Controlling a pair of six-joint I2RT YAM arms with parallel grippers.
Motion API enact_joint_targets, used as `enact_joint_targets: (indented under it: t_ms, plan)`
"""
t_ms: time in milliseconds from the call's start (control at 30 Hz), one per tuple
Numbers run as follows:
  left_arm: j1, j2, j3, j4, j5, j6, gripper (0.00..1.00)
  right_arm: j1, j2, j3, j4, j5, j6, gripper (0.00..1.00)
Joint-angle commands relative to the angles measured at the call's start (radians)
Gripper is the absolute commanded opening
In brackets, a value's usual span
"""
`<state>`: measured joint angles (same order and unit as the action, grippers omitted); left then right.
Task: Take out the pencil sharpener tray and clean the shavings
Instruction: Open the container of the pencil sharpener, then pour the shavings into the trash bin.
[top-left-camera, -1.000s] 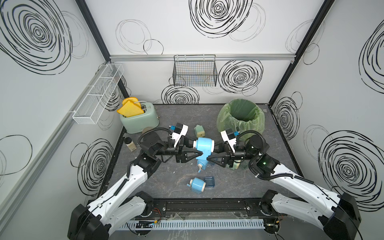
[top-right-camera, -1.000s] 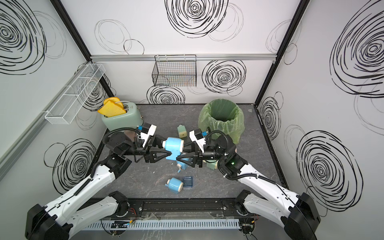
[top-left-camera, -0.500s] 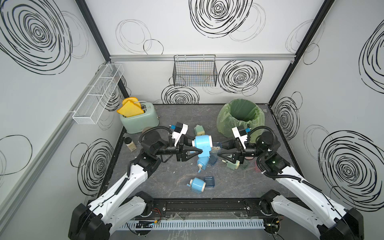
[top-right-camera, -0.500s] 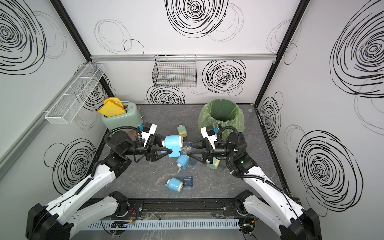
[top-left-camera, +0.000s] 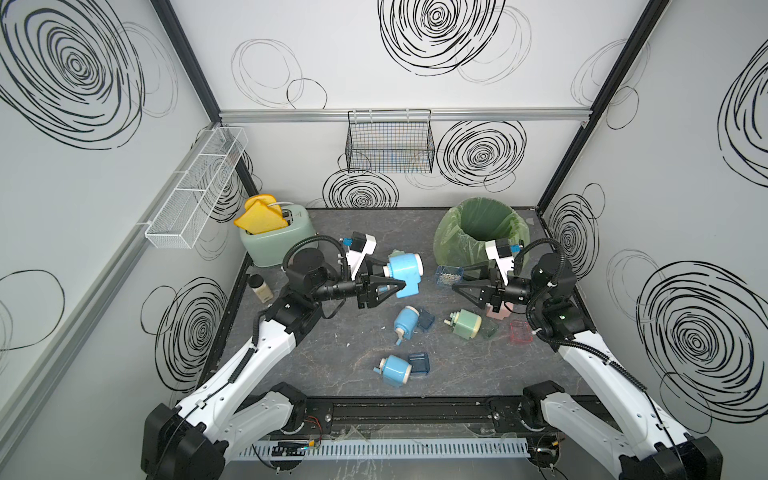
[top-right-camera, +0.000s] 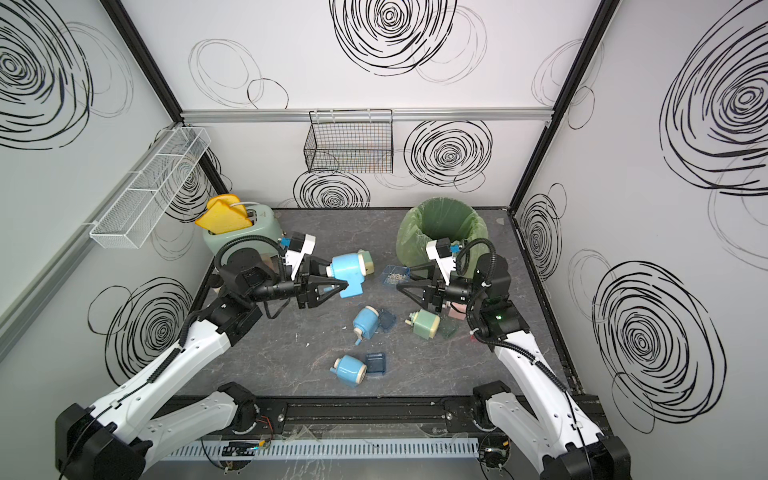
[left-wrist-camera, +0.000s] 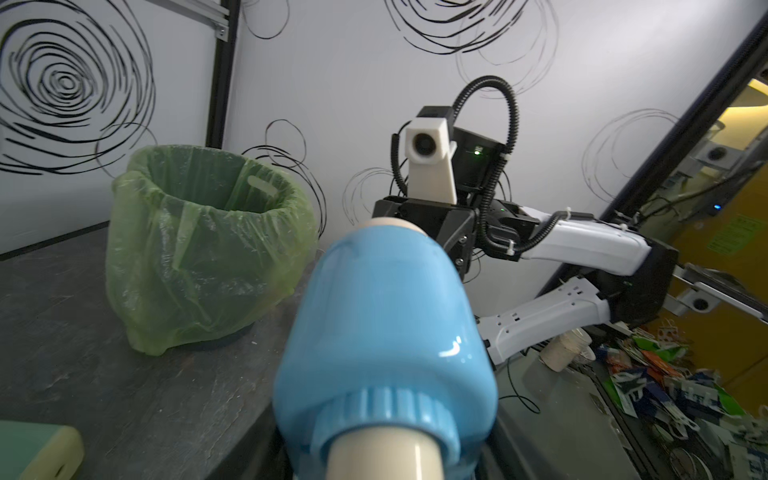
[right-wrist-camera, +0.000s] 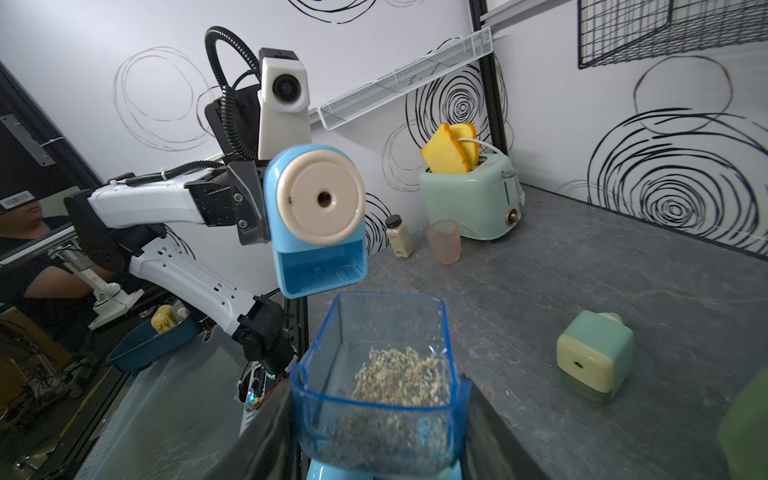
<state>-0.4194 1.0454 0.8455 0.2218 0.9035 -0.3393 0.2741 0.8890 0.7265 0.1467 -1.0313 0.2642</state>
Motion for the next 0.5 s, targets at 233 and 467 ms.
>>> enact_joint_targets:
  t_ms: [233,467]
  plan:
    - [0.081,0.066,0.023,-0.014,-0.119,-0.072,0.38,-0.011,0.127,0.407,-0.584,0.907,-0.390,0.38]
    - [0.086,0.047,0.012,-0.042,-0.124,-0.053,0.38,-0.024,0.305,0.647,-0.789,1.238,-0.494,0.40]
